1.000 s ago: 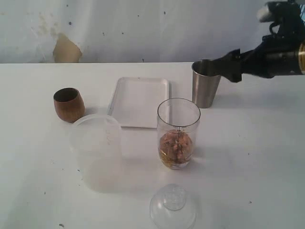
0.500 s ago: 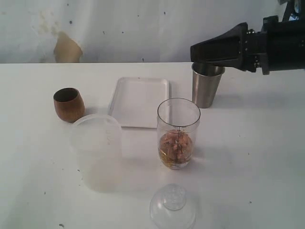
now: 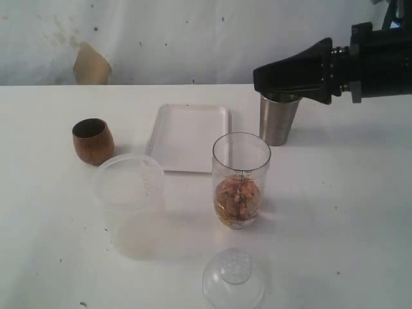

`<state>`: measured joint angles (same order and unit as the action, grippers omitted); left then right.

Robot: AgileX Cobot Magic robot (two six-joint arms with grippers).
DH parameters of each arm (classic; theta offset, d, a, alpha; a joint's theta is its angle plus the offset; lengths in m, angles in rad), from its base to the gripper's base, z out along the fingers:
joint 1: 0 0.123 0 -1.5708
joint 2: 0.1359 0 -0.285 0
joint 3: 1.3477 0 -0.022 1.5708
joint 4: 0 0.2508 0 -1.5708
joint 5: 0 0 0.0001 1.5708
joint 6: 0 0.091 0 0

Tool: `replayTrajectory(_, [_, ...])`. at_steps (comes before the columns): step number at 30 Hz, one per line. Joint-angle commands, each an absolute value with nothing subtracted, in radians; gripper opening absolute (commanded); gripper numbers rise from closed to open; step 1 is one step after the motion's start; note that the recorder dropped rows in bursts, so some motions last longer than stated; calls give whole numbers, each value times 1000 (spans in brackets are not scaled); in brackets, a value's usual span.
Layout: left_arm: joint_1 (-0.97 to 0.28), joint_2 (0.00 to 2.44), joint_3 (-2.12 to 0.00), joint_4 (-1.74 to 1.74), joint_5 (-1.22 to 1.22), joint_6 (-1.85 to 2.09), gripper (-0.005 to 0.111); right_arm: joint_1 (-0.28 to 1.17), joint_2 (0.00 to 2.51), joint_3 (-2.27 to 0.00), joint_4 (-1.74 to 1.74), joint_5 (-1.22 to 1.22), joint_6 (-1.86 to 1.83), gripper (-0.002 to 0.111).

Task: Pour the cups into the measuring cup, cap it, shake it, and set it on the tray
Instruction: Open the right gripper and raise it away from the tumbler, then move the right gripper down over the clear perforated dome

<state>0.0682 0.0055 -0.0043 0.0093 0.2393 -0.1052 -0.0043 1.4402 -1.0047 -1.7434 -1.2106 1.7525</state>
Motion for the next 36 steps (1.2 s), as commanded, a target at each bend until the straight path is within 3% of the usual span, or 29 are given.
replayTrajectory(1, [70,0,0,0,233,-109,0,0,1427,-999,-1723,-1221,1698,84])
replayTrajectory(2, [70,0,0,0,233,-109,0,0,1411,-1005,-1715,-1217,1696,63])
replayTrajectory(3, [70,0,0,0,233,-109,0,0,1402,-1009,-1715,-1192,1696,54])
replayTrajectory(4, [70,0,0,0,233,-109,0,0,1373,-1014,-1730,-1152,1662,34])
replayTrajectory(7, [70,0,0,0,233,-109,0,0,1299,-1016,-1730,-1123,1514,1])
replayTrajectory(10, [70,0,0,0,233,-109,0,0,1241,-1016,-1699,-855,1513,0])
replayTrajectory(13, [70,0,0,0,233,-109,0,0,1177,-1013,-1744,-428,1552,0])
replayTrajectory(20, [70,0,0,0,233,-109,0,0,1096,-1013,-1744,96,1552,0])
replayTrajectory(27, [70,0,0,0,233,-109,0,0,1116,-1011,-1606,607,1212,0])
replayTrajectory(30, [70,0,0,0,233,-109,0,-1,1130,-1027,-1285,657,813,0])
replayTrajectory(33, [70,0,0,0,233,-109,0,0,1142,-1053,-724,670,326,0])
replayTrajectory(36, [70,0,0,0,233,-109,0,0,1158,-1085,-238,855,-107,0])
